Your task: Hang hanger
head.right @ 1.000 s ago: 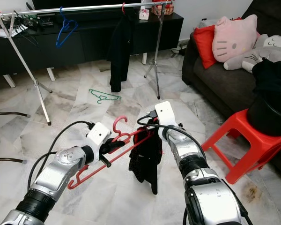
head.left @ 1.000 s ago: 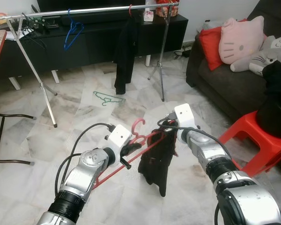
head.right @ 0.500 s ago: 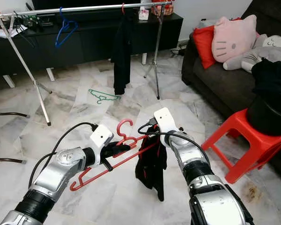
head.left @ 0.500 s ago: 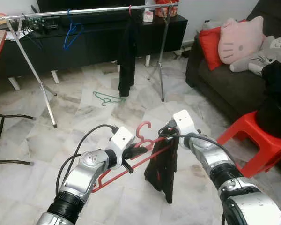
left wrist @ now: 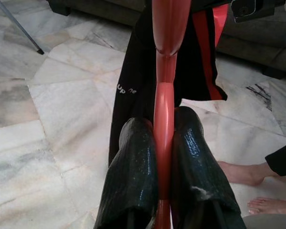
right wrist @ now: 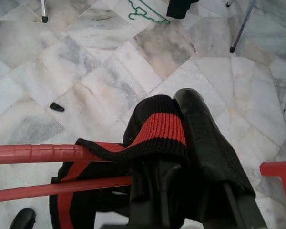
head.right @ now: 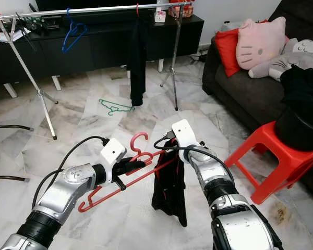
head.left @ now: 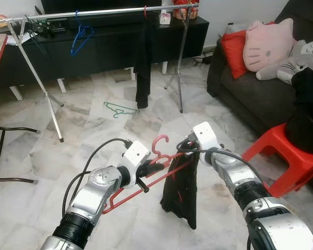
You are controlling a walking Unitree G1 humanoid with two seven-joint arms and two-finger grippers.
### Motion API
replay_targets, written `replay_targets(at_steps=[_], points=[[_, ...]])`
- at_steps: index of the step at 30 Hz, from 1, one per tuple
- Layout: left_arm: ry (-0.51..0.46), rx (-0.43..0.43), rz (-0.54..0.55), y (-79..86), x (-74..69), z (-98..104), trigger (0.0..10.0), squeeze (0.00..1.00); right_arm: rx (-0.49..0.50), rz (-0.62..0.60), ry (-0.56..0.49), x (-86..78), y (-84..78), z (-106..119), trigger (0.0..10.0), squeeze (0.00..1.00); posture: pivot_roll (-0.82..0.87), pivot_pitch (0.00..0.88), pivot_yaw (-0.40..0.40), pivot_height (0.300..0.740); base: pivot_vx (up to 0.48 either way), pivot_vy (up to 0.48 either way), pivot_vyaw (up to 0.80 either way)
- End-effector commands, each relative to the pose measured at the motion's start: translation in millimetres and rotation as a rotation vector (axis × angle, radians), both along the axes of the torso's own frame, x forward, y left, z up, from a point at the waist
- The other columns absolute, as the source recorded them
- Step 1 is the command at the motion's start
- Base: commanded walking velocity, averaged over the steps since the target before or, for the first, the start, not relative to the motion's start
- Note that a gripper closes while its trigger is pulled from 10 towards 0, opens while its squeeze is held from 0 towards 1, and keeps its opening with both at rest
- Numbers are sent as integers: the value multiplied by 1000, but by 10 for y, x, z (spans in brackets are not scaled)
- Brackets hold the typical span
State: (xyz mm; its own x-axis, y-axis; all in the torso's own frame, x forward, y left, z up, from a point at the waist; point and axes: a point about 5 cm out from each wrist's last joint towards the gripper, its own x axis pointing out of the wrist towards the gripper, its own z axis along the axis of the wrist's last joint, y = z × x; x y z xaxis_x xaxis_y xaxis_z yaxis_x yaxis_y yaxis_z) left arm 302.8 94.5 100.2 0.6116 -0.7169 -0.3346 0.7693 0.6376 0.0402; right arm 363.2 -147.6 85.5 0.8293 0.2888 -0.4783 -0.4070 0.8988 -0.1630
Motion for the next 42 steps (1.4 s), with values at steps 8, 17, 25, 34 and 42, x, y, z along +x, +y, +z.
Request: replay_targets(at_steps=[8,17,25,34,42], points=[[-19,-11,-20,-37,-14,57,10000,0,-3,9,-34,29,-3,72,10000,0,-41,0,-67,740,0,0,0],[3,207,149,123,101,-153,10000,0,-13,-114,-56,20,-10,59,10000,0,-38,21,-76,740,0,0,0],[-14,196,165,102,113,-154,10000,0,-4,-104,-44,-3,26,39,10000,0,-38,23,-75,740,0,0,0],[-13,62,133,20,100,-38,10000,0,7,-72,-29,-19,56,37,10000,0,-41,26,-77,740,0,0,0],[11,16,5,-27,-1,-12,10000,0,-19,-42,-41,-3,-30,90,10000,0,-41,26,-75,740,0,0,0]])
